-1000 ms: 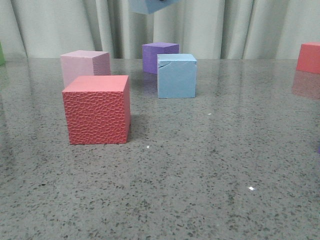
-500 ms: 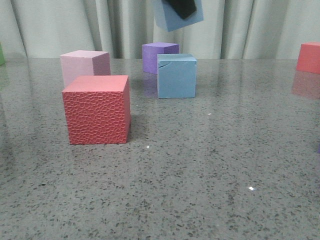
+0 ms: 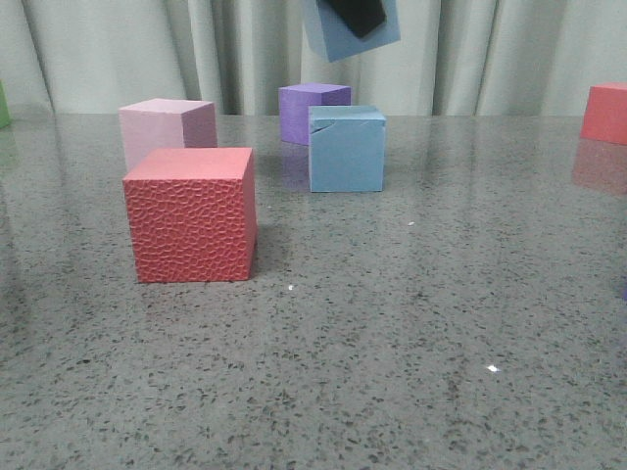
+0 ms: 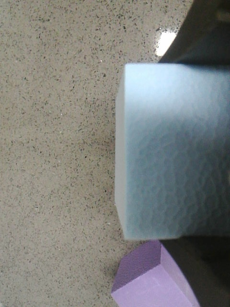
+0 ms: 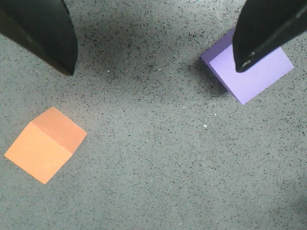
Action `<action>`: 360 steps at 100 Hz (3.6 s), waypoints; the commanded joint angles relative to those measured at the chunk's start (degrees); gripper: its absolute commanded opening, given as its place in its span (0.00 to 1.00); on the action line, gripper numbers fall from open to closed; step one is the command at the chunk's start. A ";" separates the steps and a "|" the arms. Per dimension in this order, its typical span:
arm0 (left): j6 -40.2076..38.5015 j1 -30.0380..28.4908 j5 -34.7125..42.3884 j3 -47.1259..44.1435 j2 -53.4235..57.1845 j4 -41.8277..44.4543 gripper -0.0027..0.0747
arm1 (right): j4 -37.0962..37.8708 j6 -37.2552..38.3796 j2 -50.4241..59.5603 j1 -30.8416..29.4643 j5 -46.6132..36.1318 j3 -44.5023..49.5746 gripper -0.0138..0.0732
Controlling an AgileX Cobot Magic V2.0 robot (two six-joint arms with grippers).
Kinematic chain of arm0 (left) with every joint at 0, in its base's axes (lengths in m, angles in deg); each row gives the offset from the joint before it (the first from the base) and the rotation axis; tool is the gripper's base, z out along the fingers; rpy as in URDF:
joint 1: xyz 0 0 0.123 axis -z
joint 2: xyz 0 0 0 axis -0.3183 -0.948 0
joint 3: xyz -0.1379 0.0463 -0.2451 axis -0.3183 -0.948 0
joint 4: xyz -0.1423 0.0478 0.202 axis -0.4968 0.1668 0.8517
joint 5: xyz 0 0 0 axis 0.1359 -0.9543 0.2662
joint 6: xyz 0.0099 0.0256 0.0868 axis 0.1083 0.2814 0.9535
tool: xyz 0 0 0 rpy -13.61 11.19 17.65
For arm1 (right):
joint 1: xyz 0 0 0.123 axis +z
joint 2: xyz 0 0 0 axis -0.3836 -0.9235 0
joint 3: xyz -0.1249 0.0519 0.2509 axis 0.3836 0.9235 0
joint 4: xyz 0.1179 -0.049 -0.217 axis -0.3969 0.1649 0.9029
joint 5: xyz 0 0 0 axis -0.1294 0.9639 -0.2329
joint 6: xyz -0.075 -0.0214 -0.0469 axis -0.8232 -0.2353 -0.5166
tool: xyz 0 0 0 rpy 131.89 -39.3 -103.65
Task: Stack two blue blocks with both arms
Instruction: 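Carry the held light-blue cube above the placed light-blue cube, then lower the held cube onto the placed light-blue cube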
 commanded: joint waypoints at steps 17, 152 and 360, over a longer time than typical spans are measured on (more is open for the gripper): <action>-0.63 0.40 -1.25 1.86 3.25 -2.37 0.42 | 0.60 -0.46 0.02 -0.19 -3.61 -1.40 0.90; 4.33 0.40 -1.25 -0.81 3.02 -0.25 0.42 | 0.65 -0.46 0.02 -0.19 -4.17 -1.40 0.90; 11.15 0.40 -1.04 -3.66 3.02 -2.23 0.42 | 0.65 -0.46 0.02 -0.19 -4.34 -1.40 0.90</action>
